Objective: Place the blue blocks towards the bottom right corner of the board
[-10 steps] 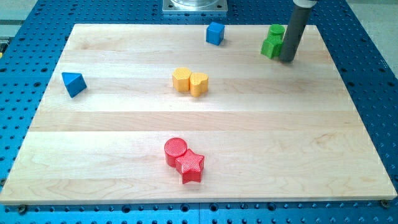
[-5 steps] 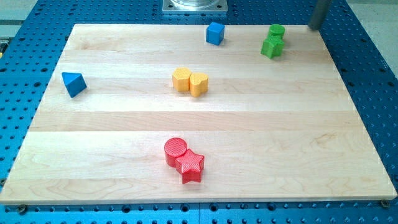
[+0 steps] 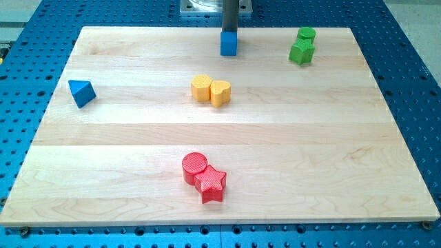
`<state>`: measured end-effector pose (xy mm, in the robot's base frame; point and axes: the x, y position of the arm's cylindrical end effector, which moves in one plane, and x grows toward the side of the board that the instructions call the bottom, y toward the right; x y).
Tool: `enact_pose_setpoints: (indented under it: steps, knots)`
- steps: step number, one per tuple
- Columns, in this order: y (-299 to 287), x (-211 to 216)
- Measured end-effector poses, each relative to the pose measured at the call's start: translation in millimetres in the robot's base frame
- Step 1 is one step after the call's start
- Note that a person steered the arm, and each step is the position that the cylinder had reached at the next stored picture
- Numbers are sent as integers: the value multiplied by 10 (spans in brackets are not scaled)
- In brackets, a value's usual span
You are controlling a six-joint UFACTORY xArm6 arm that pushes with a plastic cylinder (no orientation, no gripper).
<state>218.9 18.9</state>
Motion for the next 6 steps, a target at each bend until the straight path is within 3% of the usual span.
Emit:
enact_pose_setpoints:
  steps: [1, 2, 3, 4, 5, 6]
  knots:
    - [-122, 94]
    - [107, 976]
    - [784, 1684]
    - [1336, 2158]
    - [1434, 2919]
    - [1532, 3356]
